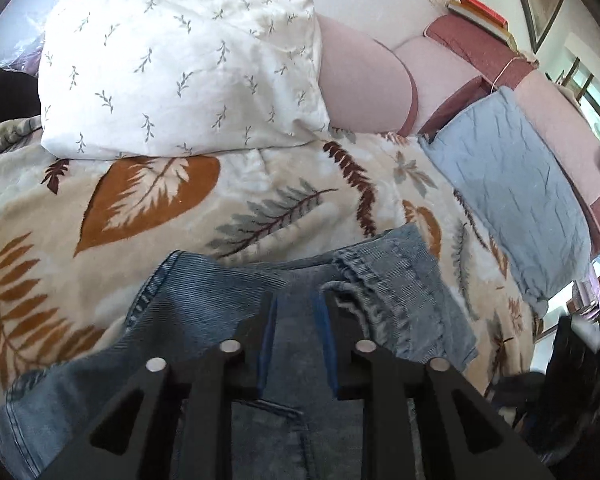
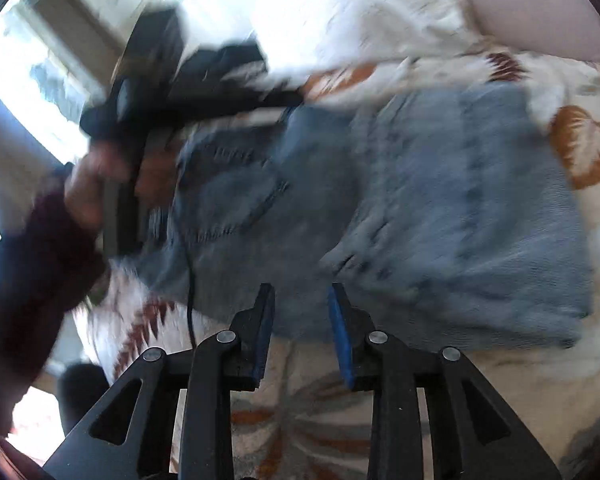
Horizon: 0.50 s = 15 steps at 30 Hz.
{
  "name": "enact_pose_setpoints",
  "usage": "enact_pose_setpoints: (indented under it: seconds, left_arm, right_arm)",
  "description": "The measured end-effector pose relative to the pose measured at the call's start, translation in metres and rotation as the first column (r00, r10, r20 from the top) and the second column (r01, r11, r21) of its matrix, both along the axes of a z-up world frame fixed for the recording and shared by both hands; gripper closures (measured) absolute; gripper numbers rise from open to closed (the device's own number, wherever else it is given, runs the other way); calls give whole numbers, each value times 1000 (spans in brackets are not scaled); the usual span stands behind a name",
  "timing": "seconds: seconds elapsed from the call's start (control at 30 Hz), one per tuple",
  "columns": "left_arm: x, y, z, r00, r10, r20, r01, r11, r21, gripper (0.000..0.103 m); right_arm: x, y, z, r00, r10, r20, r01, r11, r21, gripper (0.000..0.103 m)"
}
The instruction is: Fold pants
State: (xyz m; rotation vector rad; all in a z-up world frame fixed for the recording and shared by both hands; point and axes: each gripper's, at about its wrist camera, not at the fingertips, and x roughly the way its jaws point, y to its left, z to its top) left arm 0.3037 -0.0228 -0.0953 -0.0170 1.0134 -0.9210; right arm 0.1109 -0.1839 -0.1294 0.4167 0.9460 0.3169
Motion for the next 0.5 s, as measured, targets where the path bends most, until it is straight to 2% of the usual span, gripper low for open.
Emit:
enact_pose_setpoints:
  seconds: [0.13, 0.23, 0.3, 0.33, 0.4, 0.47, 0.5]
  left_arm:
    - [-10, -28, 9, 1000, 0, -1, 0, 1000, -25, 62]
    - [-13, -55, 12, 1000, 19, -9, -19, 1000, -15, 60]
    - [-16, -73, 13, 1000, 14, -2, -14, 1000, -9, 60]
    - [-18, -83, 13, 1000, 8, -4, -8, 1000, -7, 60]
    - [-24, -99, 11, 1000, 5, -2, -5, 1000, 11, 60]
    - [-32, -115, 3, 1000, 0, 17, -1, 998, 67, 60]
    - [-37, -123, -5, 1000, -8, 26, 4, 992, 124, 60]
  right_arm:
    - [-6, -59, 26, 981, -180, 77, 169, 977, 131, 70]
    - [-11, -96, 18, 956, -293, 12, 285, 938, 195, 68]
    - [-16, -116, 2, 934, -355, -47, 354, 896, 267, 68]
    - [-15, -119, 0, 929, -366, -52, 367, 893, 261, 68]
    - [-12, -117, -1, 917, -398, -38, 398, 902, 164, 68]
    - [-9, -116, -3, 912, -409, -28, 410, 905, 118, 68]
    - [-9, -115, -6, 916, -400, -30, 401, 910, 106, 68]
